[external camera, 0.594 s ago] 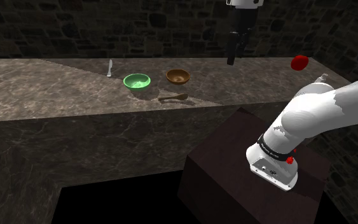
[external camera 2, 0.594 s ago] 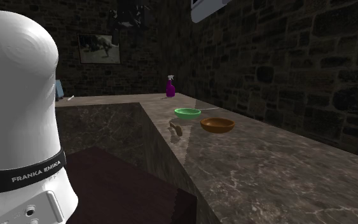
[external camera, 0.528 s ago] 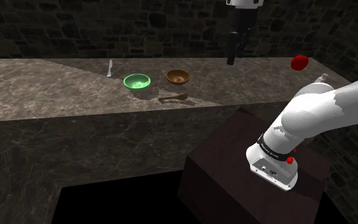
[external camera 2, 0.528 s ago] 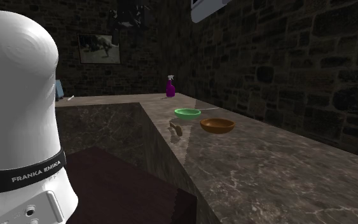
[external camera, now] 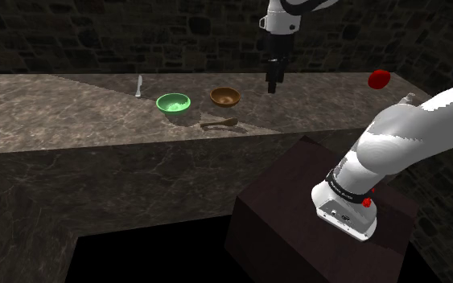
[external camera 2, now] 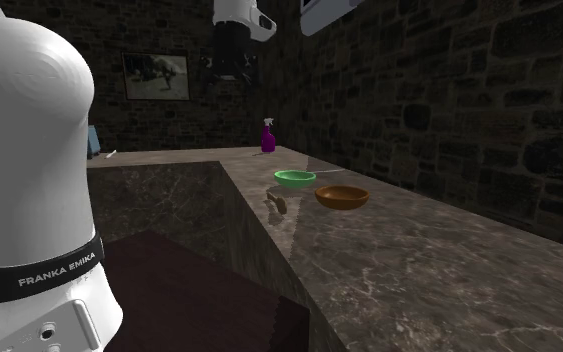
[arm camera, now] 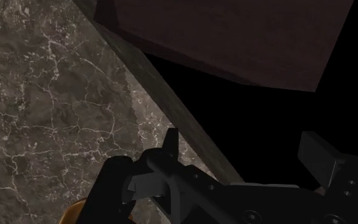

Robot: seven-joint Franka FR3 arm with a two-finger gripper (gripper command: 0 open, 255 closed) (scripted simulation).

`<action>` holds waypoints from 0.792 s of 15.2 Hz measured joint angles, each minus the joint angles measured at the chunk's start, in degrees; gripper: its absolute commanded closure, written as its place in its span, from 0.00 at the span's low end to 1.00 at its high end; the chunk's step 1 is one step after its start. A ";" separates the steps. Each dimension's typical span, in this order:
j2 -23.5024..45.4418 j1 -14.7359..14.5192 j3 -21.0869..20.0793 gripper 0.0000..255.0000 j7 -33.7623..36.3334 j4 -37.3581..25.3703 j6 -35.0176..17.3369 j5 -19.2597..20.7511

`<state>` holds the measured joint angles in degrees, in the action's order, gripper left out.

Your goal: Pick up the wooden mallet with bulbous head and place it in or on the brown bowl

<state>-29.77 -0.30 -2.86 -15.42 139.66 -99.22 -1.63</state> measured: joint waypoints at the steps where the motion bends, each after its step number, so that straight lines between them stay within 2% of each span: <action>1: 2.31 -0.25 -0.16 0.00 -0.81 -0.11 -2.07 0.33; 6: 12.58 -0.87 -0.23 0.00 -5.58 -2.06 -10.06 2.71; 12: 26.39 -1.40 -0.69 0.00 -10.33 -7.68 -17.94 5.99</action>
<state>-3.38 -1.70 -3.55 -25.75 131.99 -117.16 4.37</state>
